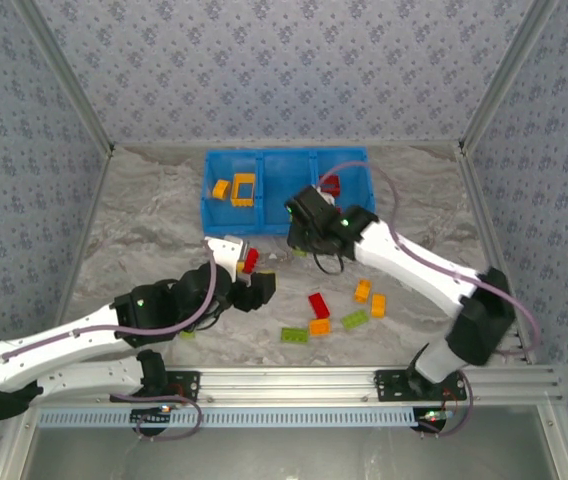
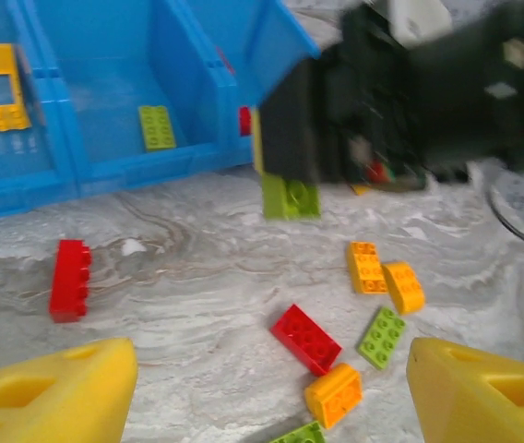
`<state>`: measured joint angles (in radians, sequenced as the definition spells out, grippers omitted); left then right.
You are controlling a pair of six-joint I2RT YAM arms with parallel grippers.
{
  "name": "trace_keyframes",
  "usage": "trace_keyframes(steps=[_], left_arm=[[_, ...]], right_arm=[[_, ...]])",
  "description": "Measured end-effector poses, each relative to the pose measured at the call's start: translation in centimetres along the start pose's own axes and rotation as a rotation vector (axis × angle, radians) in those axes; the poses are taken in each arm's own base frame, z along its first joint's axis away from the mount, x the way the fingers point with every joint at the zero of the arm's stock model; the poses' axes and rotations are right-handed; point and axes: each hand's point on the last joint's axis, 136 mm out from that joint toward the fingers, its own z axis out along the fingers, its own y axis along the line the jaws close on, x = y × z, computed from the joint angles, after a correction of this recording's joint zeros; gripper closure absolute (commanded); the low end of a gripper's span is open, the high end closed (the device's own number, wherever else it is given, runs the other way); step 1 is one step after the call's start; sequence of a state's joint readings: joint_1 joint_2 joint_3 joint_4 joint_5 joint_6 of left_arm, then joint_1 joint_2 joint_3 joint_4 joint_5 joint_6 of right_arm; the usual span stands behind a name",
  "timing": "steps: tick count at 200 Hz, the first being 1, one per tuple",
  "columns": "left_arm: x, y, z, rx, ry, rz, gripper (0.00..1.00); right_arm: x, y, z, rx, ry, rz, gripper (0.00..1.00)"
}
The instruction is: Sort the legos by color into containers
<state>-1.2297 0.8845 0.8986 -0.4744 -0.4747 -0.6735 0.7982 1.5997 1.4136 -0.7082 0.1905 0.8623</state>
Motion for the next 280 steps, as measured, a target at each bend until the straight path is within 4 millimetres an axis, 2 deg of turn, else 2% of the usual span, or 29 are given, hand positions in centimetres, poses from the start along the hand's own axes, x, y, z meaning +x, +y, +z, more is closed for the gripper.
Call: trace_keyframes(steps=[34,71,100,121,141,174,208,227,238,253,280], left_arm=[[0.3,0.6,0.8,-0.048,0.003,-0.024,0.23],[0.4,1.0,0.7,-0.072,0.006,-0.045,0.23],[0.7,1.4,0.7,-0.085,0.016,-0.047,0.23],[0.8,1.5,0.7,-0.092,0.019,-0.051,0.23],[0.9,1.7,0.7,-0.102,0.02,-0.054,0.23],[1.3,2.0,0.9,-0.127,0.039,-0.042,0.23],[1.2,2.4,0.7,-0.149,0.042,-0.041,0.23],[1.0,2.8,0.3,-0.173,0.042,-0.036,0.24],[0.7,3.0,0.0,-0.184,0.042,-0.036,0.24],[0.4,3.4,-0.3,-0.202,0.044,-0.039,0.24],[0.1,4.8,-0.6,-0.253,0.056,-0.05,0.25]], right_arm=[[-4.6,0.7,7.3,0.033,0.016,-0.056,0.74],[-7.0,1.4,13.6,0.021,0.062,-0.058,0.74],[-7.2,0.9,16.8,0.025,0.102,-0.044,0.71],[-7.0,0.5,18.3,0.032,0.132,-0.034,0.63],[-7.0,0.2,19.0,0.038,0.145,-0.028,0.51],[-6.7,-0.2,18.9,0.055,0.164,-0.028,0.43],[-6.8,-0.3,18.6,0.063,0.163,-0.03,0.44],[-7.5,-0.1,17.2,0.071,0.138,-0.035,0.45],[-8.4,0.3,15.6,0.069,0.101,-0.042,0.45],[-10.0,1.2,12.5,0.052,0.033,-0.049,0.45],[-12.2,2.9,4.5,-0.009,-0.118,-0.061,0.45]])
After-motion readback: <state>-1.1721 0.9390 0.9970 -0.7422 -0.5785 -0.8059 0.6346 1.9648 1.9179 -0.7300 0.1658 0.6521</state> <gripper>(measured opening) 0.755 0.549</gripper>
